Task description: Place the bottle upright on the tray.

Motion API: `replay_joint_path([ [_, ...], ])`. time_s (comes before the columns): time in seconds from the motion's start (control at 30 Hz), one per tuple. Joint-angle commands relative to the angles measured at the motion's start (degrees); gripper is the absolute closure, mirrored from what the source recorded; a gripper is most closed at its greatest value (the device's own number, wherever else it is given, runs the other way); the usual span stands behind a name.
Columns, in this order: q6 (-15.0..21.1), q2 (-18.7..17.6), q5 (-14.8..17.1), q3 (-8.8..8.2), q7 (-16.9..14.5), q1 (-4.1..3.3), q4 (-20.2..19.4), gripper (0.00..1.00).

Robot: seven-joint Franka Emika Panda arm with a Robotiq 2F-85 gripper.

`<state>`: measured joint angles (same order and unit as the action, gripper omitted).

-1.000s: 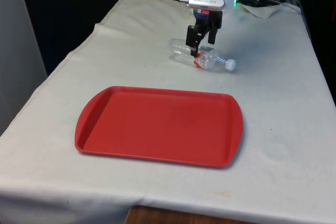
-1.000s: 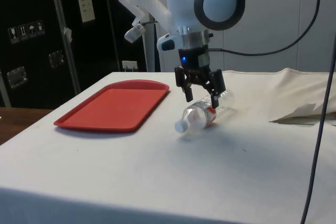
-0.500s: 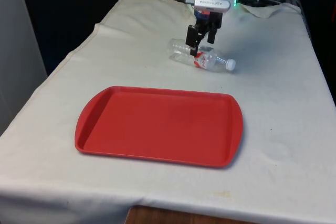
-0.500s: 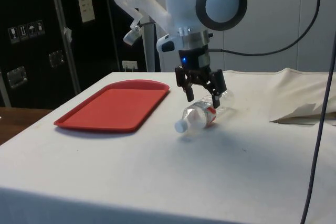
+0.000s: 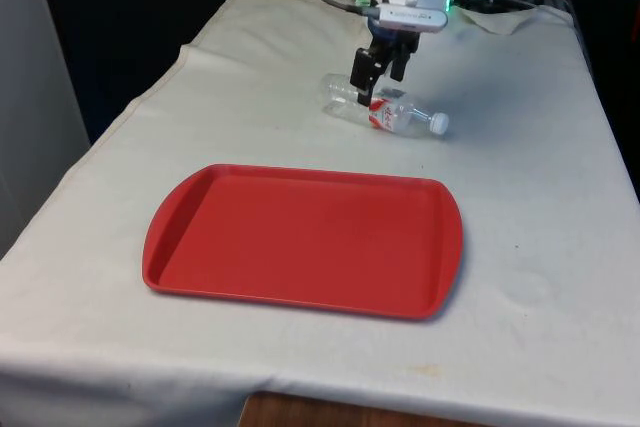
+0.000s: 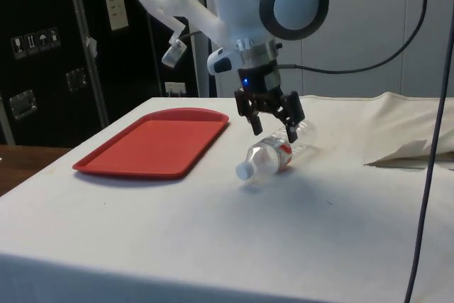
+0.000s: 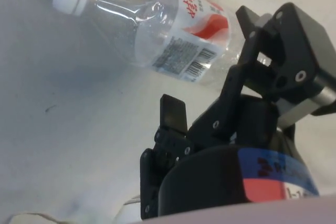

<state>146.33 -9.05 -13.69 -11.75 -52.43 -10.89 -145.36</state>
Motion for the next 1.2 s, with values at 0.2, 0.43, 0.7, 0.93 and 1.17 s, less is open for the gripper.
replay_joint_path([
  [0.2,-2.0,-0.3,-3.7,-0.17,2.6,-0.63,0.7,0.00],
  [0.43,-2.7,0.0,-3.5,0.23,1.9,-0.40,0.4,0.00],
  [0.7,-2.8,-0.1,-3.8,0.17,2.2,-0.46,0.5,0.00],
  [0.93,-3.7,-0.1,-4.7,0.00,3.0,-0.69,0.7,0.00],
  [1.17,-4.9,-0.1,-5.1,0.69,4.0,-0.97,1.0,0.00],
])
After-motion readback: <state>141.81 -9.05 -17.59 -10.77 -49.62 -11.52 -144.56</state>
